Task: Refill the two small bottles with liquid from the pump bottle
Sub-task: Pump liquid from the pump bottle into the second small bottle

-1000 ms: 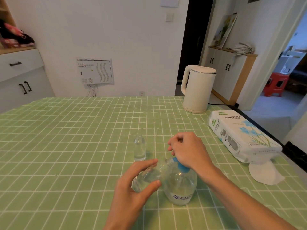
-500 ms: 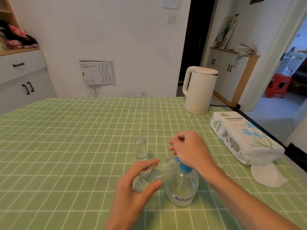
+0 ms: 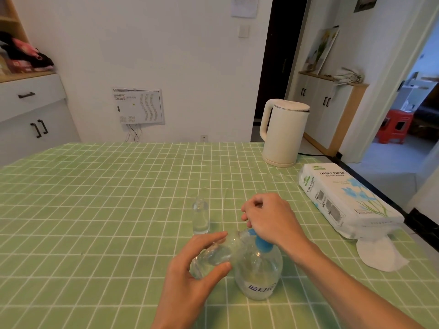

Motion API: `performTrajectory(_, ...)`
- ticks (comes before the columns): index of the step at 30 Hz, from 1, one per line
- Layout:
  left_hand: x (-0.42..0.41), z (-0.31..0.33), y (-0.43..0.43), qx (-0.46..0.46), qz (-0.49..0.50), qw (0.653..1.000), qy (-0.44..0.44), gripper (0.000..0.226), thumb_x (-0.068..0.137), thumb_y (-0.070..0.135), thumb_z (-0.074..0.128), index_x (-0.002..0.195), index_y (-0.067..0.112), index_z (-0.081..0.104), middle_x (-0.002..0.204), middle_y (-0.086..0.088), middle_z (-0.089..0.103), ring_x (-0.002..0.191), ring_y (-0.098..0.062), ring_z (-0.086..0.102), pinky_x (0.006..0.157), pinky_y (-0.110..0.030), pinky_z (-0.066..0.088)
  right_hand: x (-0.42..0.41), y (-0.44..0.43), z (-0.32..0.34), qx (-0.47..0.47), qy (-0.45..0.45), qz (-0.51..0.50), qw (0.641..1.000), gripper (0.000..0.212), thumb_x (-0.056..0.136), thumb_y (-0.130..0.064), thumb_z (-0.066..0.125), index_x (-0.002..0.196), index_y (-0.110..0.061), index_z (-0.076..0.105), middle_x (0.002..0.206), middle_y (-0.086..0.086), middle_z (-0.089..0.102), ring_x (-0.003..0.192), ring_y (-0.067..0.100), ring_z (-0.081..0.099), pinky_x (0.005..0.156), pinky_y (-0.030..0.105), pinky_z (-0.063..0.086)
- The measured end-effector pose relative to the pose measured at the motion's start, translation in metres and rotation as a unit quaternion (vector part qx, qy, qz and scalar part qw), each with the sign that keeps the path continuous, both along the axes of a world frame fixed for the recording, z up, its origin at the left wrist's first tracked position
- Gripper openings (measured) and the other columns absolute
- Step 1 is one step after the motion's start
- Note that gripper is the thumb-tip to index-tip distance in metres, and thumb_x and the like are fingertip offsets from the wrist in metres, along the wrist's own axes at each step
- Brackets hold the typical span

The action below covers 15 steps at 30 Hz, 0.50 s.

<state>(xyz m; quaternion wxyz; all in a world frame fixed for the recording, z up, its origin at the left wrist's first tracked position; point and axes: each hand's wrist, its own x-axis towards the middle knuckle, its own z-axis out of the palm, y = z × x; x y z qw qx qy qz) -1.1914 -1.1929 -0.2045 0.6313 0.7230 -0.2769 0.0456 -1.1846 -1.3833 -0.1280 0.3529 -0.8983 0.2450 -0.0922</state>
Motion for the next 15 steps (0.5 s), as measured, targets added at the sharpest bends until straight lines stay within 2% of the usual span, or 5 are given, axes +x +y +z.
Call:
performTrajectory(4, 0.001, 0.003, 0.0, -0.002, 0.003, 1.0, -0.004, 0.061, 0.077, -0.001, 0.088, 0.116, 0.045, 0.075, 0.117, 0.012, 0.078, 0.114, -0.006, 0.07, 0.095, -0.006, 0.046, 0.001, 0.0, 0.007, -0.017, -0.006, 0.003, 1.0, 0.028, 0.103, -0.031, 0.057, 0.086, -0.018, 0.077, 0.082, 0.002, 0.081, 0.085, 0.027, 0.08, 0.083, 0.054, 0.067)
performTrajectory(9, 0.0, 0.003, 0.001, -0.006, 0.001, 1.0, -0.005, 0.061, 0.077, 0.0, 0.088, 0.117, 0.045, 0.075, 0.118, 0.011, 0.078, 0.115, -0.008, 0.07, 0.095, -0.007, 0.047, 0.002, 0.0, 0.004, 0.013, -0.016, -0.004, 1.0, 0.028, 0.104, -0.028, 0.057, 0.088, -0.018, 0.079, 0.082, 0.001, 0.083, 0.084, 0.029, 0.081, 0.083, 0.055, 0.068)
performTrajectory(12, 0.001, 0.001, 0.0, -0.001, 0.007, 1.0, -0.003, 0.06, 0.077, -0.001, 0.088, 0.116, 0.043, 0.075, 0.118, 0.011, 0.078, 0.115, -0.008, 0.07, 0.095, -0.007, 0.047, 0.003, -0.001, -0.002, 0.022, -0.02, -0.006, 1.0, 0.028, 0.104, -0.026, 0.059, 0.084, -0.022, 0.079, 0.079, -0.01, 0.081, 0.078, 0.019, 0.08, 0.082, 0.051, 0.068)
performTrajectory(15, 0.0, 0.001, 0.0, 0.002, 0.006, 1.0, 0.0, 0.059, 0.076, -0.003, 0.088, 0.114, 0.041, 0.077, 0.117, 0.012, 0.078, 0.114, -0.007, 0.071, 0.094, -0.007, 0.047, 0.002, -0.002, -0.006, 0.026, -0.013, -0.01, 1.0, 0.029, 0.105, -0.025, 0.06, 0.083, -0.022, 0.079, 0.078, -0.01, 0.081, 0.079, 0.019, 0.08, 0.084, 0.051, 0.068)
